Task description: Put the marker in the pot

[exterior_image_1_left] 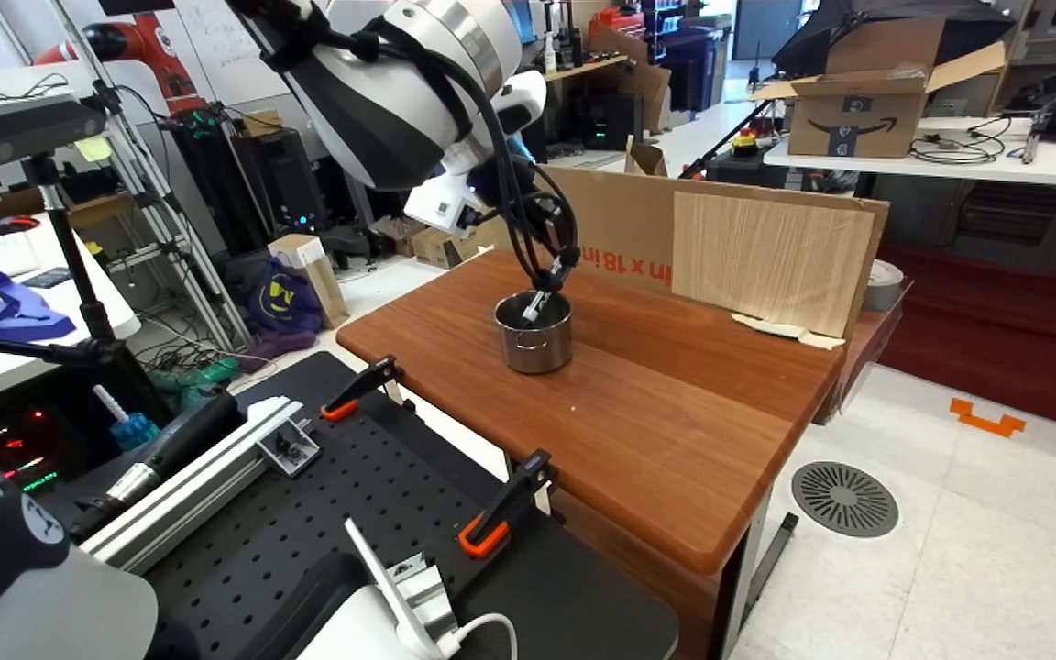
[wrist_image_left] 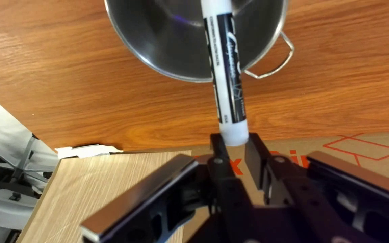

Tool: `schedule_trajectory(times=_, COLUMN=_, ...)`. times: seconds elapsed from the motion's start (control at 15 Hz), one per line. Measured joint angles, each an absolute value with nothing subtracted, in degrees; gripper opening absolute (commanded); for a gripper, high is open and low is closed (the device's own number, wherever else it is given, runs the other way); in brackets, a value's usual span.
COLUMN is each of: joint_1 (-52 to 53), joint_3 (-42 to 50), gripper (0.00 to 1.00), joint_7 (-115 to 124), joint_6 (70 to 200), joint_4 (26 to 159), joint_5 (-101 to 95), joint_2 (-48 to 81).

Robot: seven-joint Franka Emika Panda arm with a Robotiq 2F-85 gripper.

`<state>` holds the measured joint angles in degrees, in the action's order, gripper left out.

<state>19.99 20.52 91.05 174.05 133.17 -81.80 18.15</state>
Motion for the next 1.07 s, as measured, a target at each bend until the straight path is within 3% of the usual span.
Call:
schedule_trajectory(times=0.6, joint_1=19.99, joint_3=20.52, gripper=1.0, joint_7=91.06, joint_6=173.93, joint_4=132.81, joint_5=-81.8, joint_2=19.4)
schedule_trajectory(times=1.07, joint_1=19.99, joint_3=20.5, gripper=1.0, joint_7=91.06, joint_6=174.11, joint_4=132.35, joint_5=-81.8, joint_2=19.0)
